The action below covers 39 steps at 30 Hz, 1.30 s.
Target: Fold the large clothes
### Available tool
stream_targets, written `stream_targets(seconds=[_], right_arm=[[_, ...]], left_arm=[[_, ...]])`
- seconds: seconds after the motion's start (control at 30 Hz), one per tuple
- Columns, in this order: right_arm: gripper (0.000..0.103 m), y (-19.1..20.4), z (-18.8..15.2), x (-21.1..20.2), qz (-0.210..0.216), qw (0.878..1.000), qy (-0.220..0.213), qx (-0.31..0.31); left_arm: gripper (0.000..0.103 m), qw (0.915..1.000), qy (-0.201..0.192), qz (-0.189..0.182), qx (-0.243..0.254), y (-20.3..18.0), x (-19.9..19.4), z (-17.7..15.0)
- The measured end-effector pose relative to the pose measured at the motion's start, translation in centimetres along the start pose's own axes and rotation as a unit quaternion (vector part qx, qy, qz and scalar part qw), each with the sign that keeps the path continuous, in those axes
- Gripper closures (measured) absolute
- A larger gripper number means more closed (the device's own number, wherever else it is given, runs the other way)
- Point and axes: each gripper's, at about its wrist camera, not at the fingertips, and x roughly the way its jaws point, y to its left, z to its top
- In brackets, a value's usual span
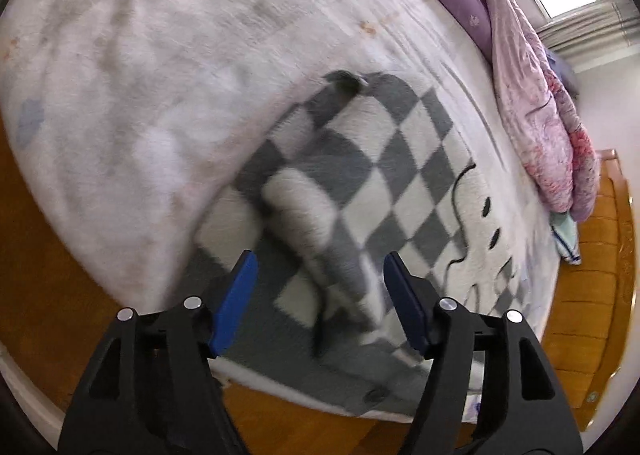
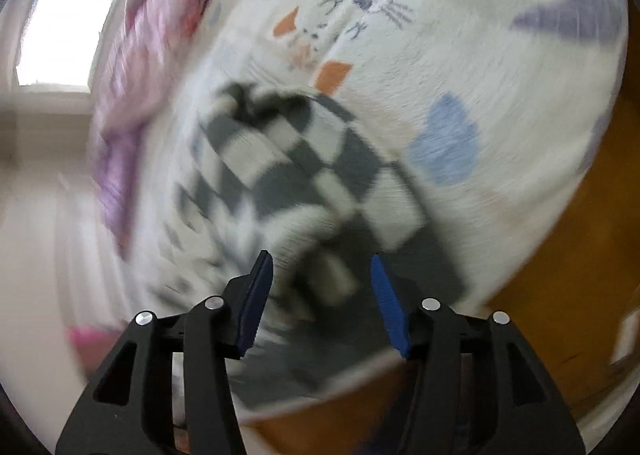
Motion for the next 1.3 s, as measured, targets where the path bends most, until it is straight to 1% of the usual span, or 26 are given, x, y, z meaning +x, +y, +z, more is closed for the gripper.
stream_targets(seconds=[0.03,0.1,0.13,0.17,0.2,0.23,0.27,0.33,0.4,0.47,0.53,0.57,0.63,0.67,0.8,0.83,0.9,0.93,0.97,1.03,1.07,1.1,1.13,1.17,1.23,1.3], right_arm=[[0.054,-0.2,0.0,0.8,0.018,1.000,0.001,0.025],[0.054,0.4,0.9,2.1,0.028,0.998,0.004,0.059],[0.053,0.6,1.1,3.0,0.030,0.997,0.005,0.070],[0.052,0.8,1.3,3.7,0.021,0.997,0.004,0.070],[0.052,1.0,1.9,4.3,0.010,0.998,0.005,0.068],[0.059,1.2,1.8,4.5,-0.003,0.998,0.003,0.063],[0.081,1.7,2.1,4.7,-0.022,0.999,-0.005,0.043],[0.085,2.9,2.3,4.4,-0.049,0.999,-0.013,-0.004],[0.086,4.6,1.8,2.9,-0.049,0.997,-0.021,-0.063],[0.087,5.4,1.1,1.2,-0.050,0.993,-0.028,-0.103],[0.087,4.9,0.5,0.0,-0.055,0.992,-0.032,-0.106],[0.087,4.1,0.2,-0.3,-0.071,0.991,-0.029,-0.109],[0.087,2.1,-0.1,0.8,-0.105,0.988,-0.013,-0.112],[0.087,1.1,-0.2,1.4,-0.115,0.987,-0.007,-0.109],[0.086,-1.1,0.0,5.1,-0.164,0.980,0.002,-0.117],[0.085,-1.1,0.2,5.8,-0.176,0.977,0.000,-0.117],[0.084,-0.9,0.2,6.0,-0.183,0.977,-0.002,-0.111],[0.084,-0.7,0.3,5.7,-0.182,0.978,-0.001,-0.102],[0.084,-0.6,0.2,5.1,-0.178,0.980,-0.001,-0.093],[0.082,-0.4,0.1,3.8,-0.159,0.985,-0.003,-0.069],[0.080,-0.5,0.2,3.1,-0.142,0.989,-0.003,-0.049],[0.079,-0.6,0.5,2.7,-0.137,0.990,-0.002,-0.033],[0.077,-0.9,0.9,1.9,-0.144,0.990,-0.007,-0.008],[0.075,-1.1,1.3,1.0,-0.162,0.986,-0.024,0.011],[0.073,-1.6,2.2,-0.9,-0.166,0.983,-0.058,0.043],[0.073,-0.4,2.9,-1.6,-0.166,0.983,-0.073,0.015]], left_arm=[[0.036,1.0000,0.007,-0.001,-0.006,-0.3,0.8,0.3],[0.036,0.9993,0.031,-0.001,-0.022,-0.7,2.9,0.8],[0.036,0.9990,0.036,0.000,-0.027,-0.7,3.5,1.0],[0.038,0.9984,0.045,0.002,-0.035,-0.7,4.5,1.2],[0.043,0.9979,0.052,0.004,-0.039,-0.7,5.2,1.4],[0.075,0.9975,0.059,0.008,-0.039,-0.7,5.8,1.6],[0.087,0.9968,0.069,0.025,-0.030,-0.9,6.3,1.7],[0.090,0.9969,0.070,0.026,-0.026,-1.0,6.2,1.8],[0.090,0.9979,0.062,0.010,-0.015,-1.1,4.6,1.9],[0.090,0.9987,0.050,0.006,0.001,-0.7,2.8,1.5],[0.090,0.9986,0.053,0.006,-0.003,0.7,1.7,0.7],[0.090,0.9979,0.064,0.006,-0.013,1.5,1.8,0.2],[0.090,0.9948,0.092,0.010,-0.042,3.5,3.0,-0.9],[0.090,0.9939,0.098,0.020,-0.046,4.3,3.8,-1.6],[0.088,0.9928,0.100,0.046,-0.046,4.8,6.9,-1.9],[0.085,0.9925,0.102,0.052,-0.043,4.6,7.2,-1.8],[0.084,0.9915,0.112,0.049,-0.046,4.6,7.3,-1.5],[0.079,0.9913,0.115,0.046,-0.044,4.5,7.1,-1.4],[0.069,0.9912,0.118,0.046,-0.039,4.6,6.4,-1.2],[0.061,0.9926,0.100,0.061,-0.030,4.8,4.3,-0.7],[0.061,0.9934,0.095,0.056,-0.031,5.0,3.5,-0.5],[0.061,0.9937,0.086,0.061,-0.037,5.2,2.4,-0.1],[0.061,0.9937,0.072,0.065,-0.056,5.5,1.3,0.4],[0.061,0.9940,0.061,0.054,-0.072,5.8,0.5,0.7],[0.061,0.9946,0.045,0.038,-0.085,5.5,-0.5,1.6],[0.061,0.9969,0.039,0.014,-0.066,3.5,-0.3,2.8]])
